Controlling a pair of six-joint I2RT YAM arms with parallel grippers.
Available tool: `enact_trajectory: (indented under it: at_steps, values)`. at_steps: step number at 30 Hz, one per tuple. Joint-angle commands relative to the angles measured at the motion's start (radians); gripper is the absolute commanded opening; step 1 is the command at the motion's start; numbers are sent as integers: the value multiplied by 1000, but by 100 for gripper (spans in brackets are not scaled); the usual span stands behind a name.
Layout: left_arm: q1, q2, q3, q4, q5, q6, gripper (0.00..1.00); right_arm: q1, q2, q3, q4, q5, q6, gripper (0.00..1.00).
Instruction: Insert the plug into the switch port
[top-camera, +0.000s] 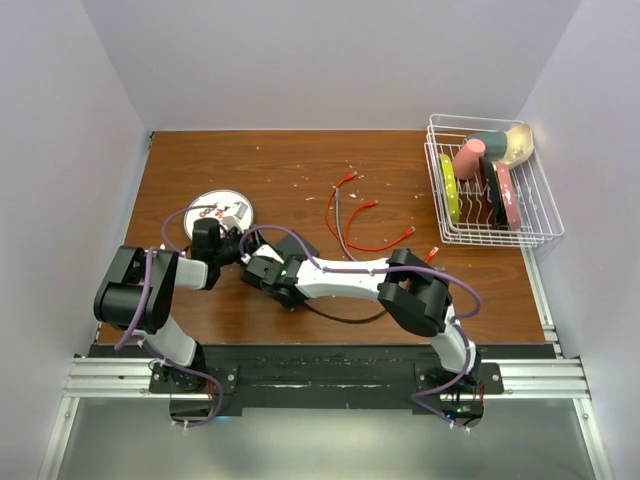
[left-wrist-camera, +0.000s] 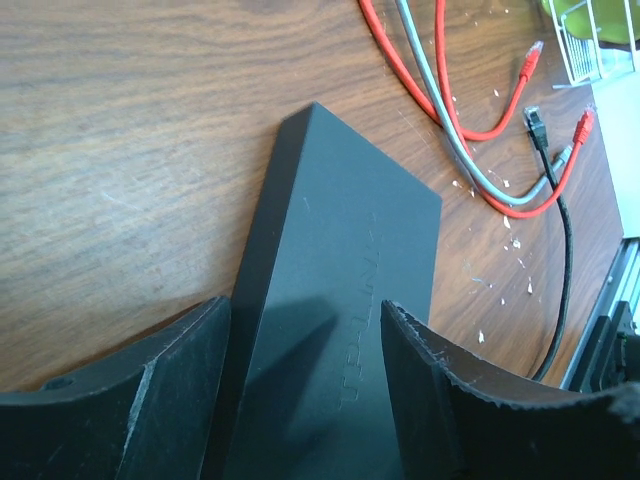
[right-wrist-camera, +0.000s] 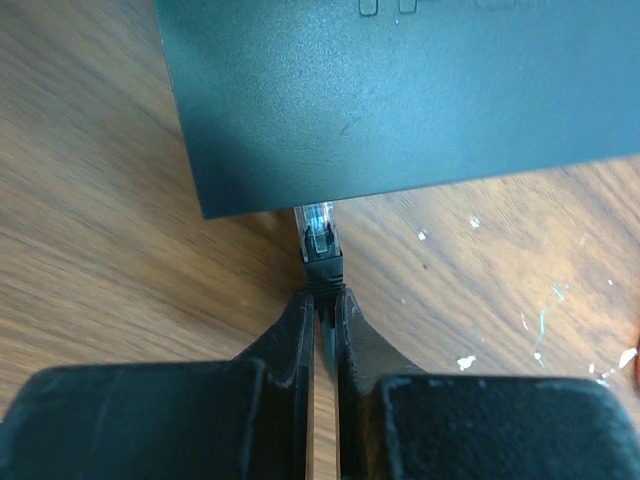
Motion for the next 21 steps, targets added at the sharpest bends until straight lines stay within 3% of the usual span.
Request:
enact_trajectory:
  at_steps: [1,13,21]
  values:
    - [0,9,-14,13,54,-26,66,-3,59,58,41,-31,17,0]
    - [9,31,-29,67,71,-64,70,-3,54,47,7,-65,21,0]
    - [41,-9,-67,70,9,-89,74,5,22,-8,29,-67,38,0]
